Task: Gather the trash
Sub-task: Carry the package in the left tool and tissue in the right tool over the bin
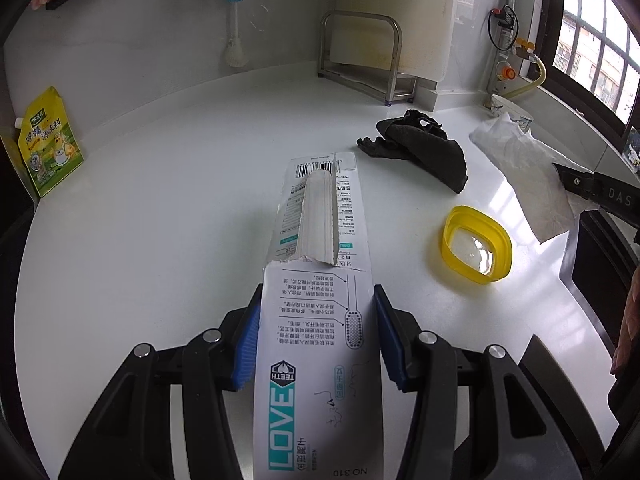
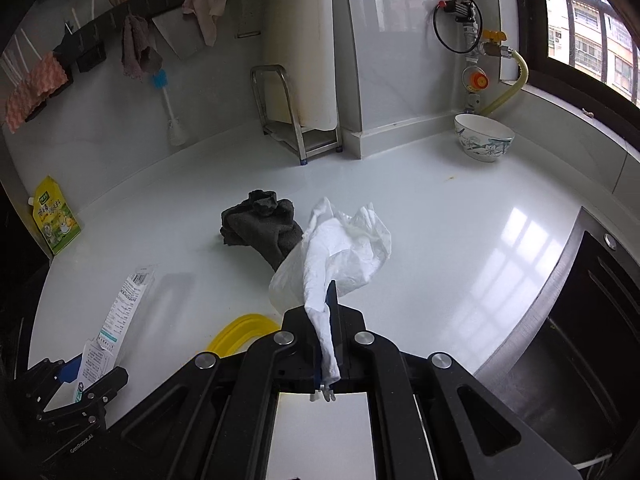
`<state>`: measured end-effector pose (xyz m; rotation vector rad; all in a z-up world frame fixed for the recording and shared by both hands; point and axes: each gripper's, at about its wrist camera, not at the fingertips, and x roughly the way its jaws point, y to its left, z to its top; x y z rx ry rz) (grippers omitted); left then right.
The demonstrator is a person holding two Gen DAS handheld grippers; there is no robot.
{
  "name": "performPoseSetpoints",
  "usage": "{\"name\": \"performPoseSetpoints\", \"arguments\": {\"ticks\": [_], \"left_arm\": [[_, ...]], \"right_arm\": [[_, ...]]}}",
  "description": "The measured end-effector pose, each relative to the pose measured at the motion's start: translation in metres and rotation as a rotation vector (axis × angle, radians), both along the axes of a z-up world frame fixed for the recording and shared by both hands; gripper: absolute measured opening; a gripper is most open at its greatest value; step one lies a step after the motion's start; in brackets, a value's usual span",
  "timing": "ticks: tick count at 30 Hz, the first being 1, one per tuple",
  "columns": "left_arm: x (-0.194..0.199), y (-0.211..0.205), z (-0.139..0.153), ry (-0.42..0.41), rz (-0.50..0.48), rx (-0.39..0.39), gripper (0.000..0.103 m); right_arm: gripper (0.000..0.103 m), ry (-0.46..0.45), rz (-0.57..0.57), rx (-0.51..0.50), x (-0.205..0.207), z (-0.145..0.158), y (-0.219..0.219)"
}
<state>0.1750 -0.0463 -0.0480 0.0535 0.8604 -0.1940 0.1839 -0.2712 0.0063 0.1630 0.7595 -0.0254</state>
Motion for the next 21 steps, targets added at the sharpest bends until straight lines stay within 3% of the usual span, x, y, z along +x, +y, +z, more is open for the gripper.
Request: {"name": "performPoseSetpoints", "arguments": {"ticks": [21], "left_arm": [[-0.123,0.004,0.023,-0.067,-0.116,-0.034,0.050]], "right_arm": [[0.002,-0.035,-0.001,0.065,-0.164,0.003,0.046]]}}
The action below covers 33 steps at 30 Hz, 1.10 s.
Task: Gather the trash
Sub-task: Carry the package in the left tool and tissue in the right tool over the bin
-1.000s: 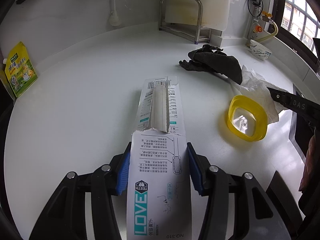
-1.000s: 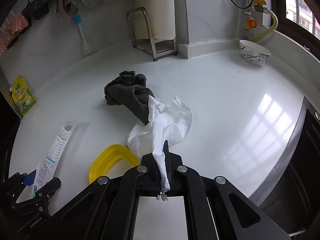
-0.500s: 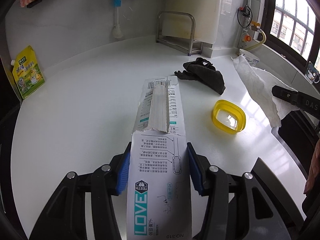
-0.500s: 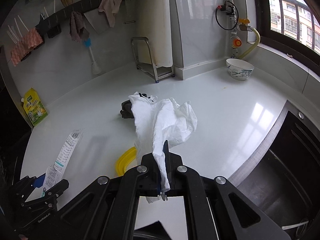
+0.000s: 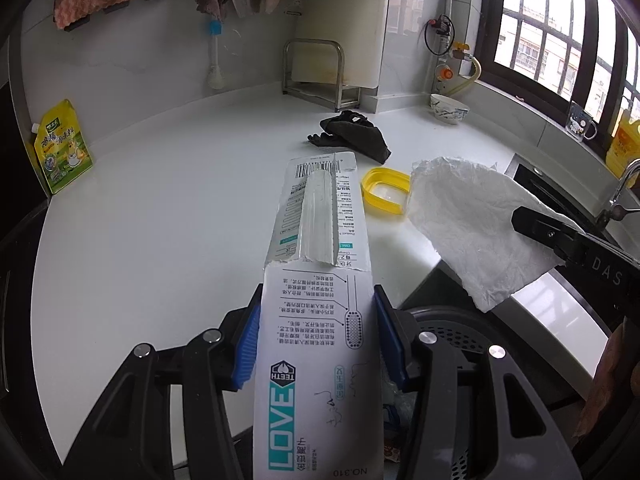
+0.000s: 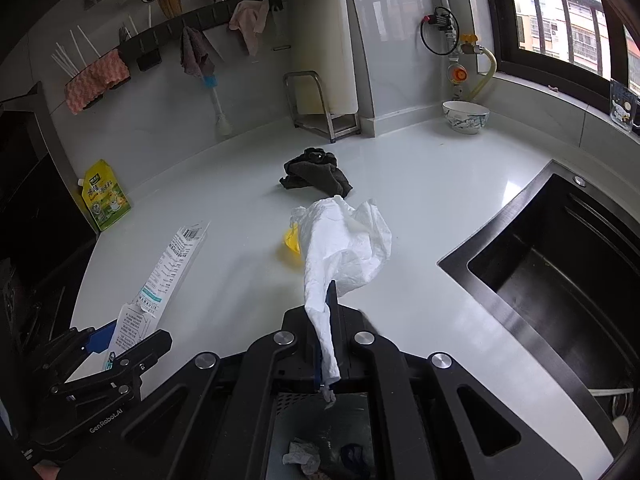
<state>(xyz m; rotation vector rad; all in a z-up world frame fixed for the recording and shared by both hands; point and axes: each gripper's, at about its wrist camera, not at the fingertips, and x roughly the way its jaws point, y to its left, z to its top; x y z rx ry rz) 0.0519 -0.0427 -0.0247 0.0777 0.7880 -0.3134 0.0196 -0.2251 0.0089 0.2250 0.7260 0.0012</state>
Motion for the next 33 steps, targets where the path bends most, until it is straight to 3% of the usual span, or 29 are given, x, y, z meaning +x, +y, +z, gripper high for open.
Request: {"name": "performPoseSetpoints", "arguments": {"ticks": [17,33], "left_arm": [[-0.089,-0.035,-0.027,0.022,-0.152,0.033,0.050],[-0.094,-0.041,-0.080,0.162,-0.182,0.066,0.050]], "right_arm": [[0.002,0.064,-0.069,0.011,-0.109,-0.045,-0.007],[0.002,0.168,-0.051,0.034,-0.121,-0.095,0.001]]}}
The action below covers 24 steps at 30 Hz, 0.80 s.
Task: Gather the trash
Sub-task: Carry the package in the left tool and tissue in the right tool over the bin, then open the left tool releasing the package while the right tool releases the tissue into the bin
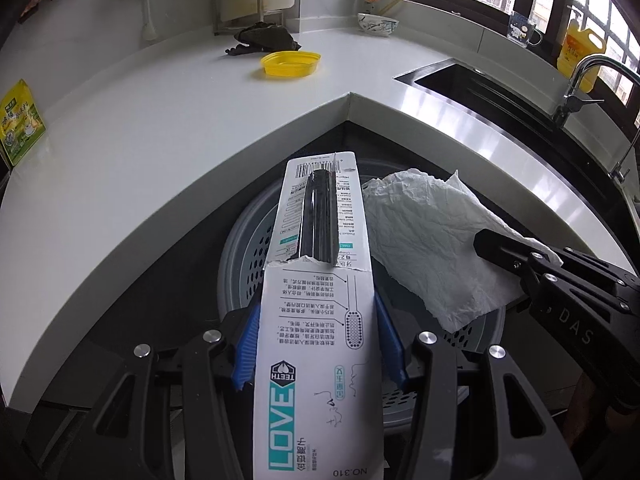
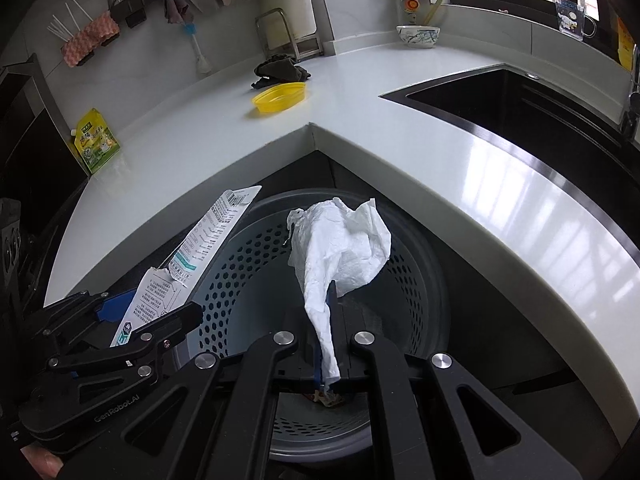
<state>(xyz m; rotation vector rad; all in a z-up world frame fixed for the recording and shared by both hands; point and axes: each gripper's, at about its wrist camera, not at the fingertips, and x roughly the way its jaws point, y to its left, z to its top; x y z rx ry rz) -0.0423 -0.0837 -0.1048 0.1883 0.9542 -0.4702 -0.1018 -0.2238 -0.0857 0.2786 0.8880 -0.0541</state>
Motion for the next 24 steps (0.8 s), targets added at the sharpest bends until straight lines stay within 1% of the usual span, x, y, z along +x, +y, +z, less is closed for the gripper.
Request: {"name": "performPoseSetpoints", "arguments": {"ticks": [6,13,18,19,20,21,22,23,24], "left_arm": [[0.003,-0.001,-0.015,0.049,-0.004,0.012,0.051],[0.006,-0.003,-0.021,0.066,-0.006,0.025,0.051],[0.007,-0.001,-0.020,0.059,0.003,0.027,0.062],[0.008,0.000,-0.019,0.055,0.007,0.026,0.065],[0.008,0.001,-0.019,0.051,0.010,0.026,0.068],[0.008,0.001,-0.018,0.047,0.014,0.026,0.069],[0.008,0.002,-0.017,0.043,0.020,0.026,0.072],[0.009,0.003,-0.016,0.041,0.025,0.025,0.073],[0.009,0.004,-0.016,0.040,0.029,0.024,0.074]], "right_arm": [[0.002,0.054,-0.007,0.027,0.003,-0.020,-0.002],[0.002,0.094,-0.004,0.038,0.007,-0.033,-0.003],[0.005,0.090,-0.009,0.046,0.008,-0.034,-0.006],[0.011,0.084,-0.013,0.044,0.008,-0.033,-0.007],[0.024,0.077,-0.020,0.039,0.007,-0.032,-0.008],[0.033,0.068,-0.026,0.034,0.006,-0.030,-0.009],[0.047,0.056,-0.032,0.029,0.004,-0.028,-0.010],[0.049,0.046,-0.037,0.025,0.003,-0.027,-0.010],[0.049,0.042,-0.038,0.022,0.002,-0.025,-0.011]]}}
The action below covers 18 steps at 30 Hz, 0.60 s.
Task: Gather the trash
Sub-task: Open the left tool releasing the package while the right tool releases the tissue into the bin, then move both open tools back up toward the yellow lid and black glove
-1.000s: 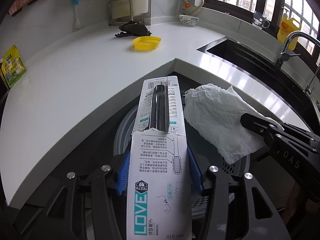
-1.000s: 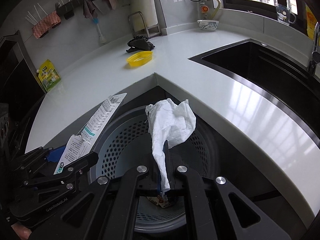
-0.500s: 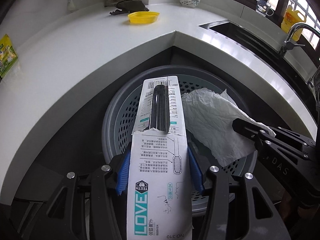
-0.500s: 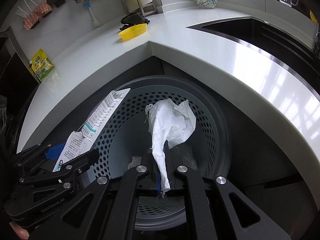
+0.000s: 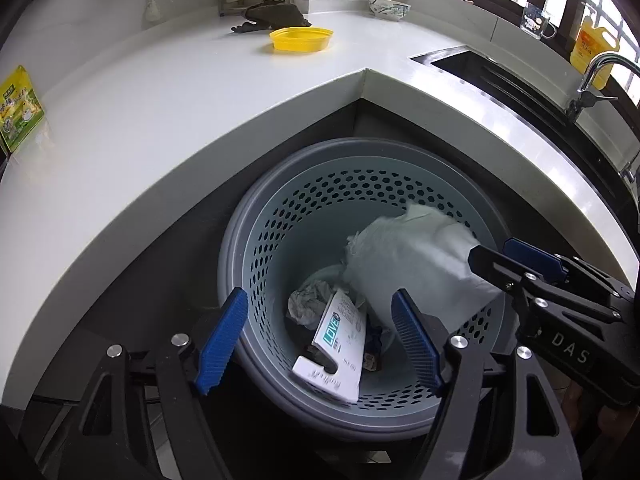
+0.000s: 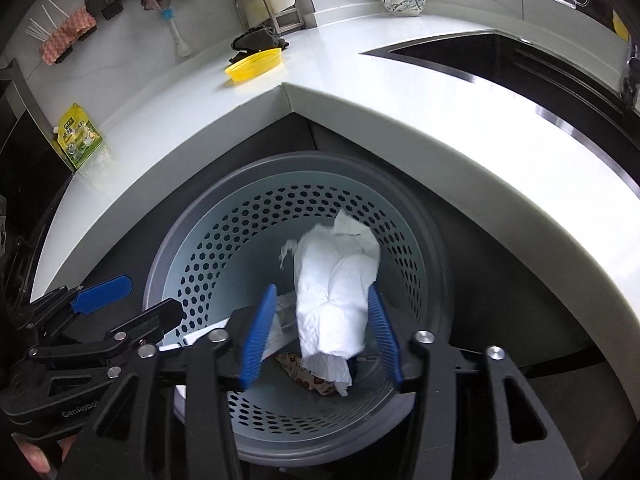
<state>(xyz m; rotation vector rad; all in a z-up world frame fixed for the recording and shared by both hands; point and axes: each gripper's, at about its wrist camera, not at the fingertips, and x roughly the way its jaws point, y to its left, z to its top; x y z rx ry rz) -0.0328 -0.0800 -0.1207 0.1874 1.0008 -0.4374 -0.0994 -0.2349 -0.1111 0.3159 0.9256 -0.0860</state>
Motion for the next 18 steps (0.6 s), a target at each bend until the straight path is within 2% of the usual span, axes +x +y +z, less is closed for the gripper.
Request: {"name": "performPoseSetpoints", "arguments": {"ticks": [18], "left_arm": [[0.0043,0.0099,0.0006,-0.006,0.029,-0.005,0.078]], "right_arm": [[0.052,0.007,-0.024,0.015,-0.0045,-0.0002,-0.0070]]}}
